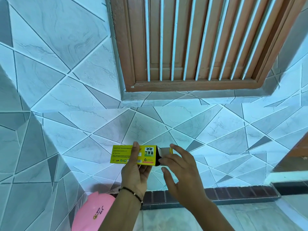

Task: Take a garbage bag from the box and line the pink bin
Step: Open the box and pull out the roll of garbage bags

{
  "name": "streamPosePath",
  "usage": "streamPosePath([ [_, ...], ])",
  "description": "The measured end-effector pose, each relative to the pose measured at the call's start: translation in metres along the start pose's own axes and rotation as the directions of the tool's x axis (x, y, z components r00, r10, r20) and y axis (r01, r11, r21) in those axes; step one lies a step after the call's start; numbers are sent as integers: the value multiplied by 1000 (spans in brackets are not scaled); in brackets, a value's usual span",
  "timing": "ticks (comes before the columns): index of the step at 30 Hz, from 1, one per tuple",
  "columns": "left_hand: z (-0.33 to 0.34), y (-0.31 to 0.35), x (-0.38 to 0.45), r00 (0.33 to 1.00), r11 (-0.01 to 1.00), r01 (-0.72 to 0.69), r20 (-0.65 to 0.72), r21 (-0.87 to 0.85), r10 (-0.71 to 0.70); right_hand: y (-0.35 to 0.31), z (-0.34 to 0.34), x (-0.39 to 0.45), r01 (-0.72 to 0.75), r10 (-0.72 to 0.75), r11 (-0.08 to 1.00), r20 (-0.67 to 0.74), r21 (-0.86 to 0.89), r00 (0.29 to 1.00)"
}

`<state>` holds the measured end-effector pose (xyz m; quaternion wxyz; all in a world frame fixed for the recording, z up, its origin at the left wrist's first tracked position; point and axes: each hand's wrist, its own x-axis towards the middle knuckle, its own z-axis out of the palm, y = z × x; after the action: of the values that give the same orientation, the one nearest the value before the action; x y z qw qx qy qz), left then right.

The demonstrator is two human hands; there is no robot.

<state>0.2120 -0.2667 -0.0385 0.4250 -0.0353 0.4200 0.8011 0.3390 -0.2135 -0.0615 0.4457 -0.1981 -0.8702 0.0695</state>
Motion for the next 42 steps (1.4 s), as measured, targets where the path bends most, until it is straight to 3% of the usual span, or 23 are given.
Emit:
streamPosePath([
  [9, 2, -1, -1, 991, 987, -135, -7, 82, 136, 3, 8, 3, -359, 371, 904, -10, 234, 928],
  [14, 1, -2, 1, 983, 975, -185, 15, 121, 185, 9, 12, 5, -482, 441, 834, 204, 267, 874],
  [17, 5, 1, 0, 946, 905, -324, 100, 275, 308, 14, 14, 5, -692, 516, 549, 460, 470, 722],
  [19, 8, 4, -2, 892, 789, -452, 195, 416, 408, 10, 17, 3, -726, 501, 337, 539, 599, 677],
  [21, 11, 6, -2, 856, 695, -515, 257, 501, 449, 5, 23, 2, -716, 530, 274, 520, 642, 669],
  [23, 13, 8, 0, 848, 662, -525, 270, 534, 455, 2, 30, 1, -719, 589, 260, 485, 644, 647],
  [26, 11, 12, 5, 882, 738, -468, 215, 485, 419, 2, 31, 3, -741, 626, 278, 469, 612, 622],
  [29, 4, 19, 14, 948, 862, -317, 137, 395, 286, 6, 28, 7, -756, 658, 355, 428, 550, 620],
  [33, -6, 35, 27, 991, 979, -126, 66, 158, 117, 16, 20, 14, -762, 690, 449, 361, 467, 628],
  [37, -14, 48, 39, 998, 998, -56, 16, 0, 56, 24, 7, 19, -761, 742, 384, 316, 524, 592],
  [42, -16, 49, 62, 1000, 992, -16, 2, 126, 16, 33, 0, 15, -720, 825, 288, 218, 632, 522],
])
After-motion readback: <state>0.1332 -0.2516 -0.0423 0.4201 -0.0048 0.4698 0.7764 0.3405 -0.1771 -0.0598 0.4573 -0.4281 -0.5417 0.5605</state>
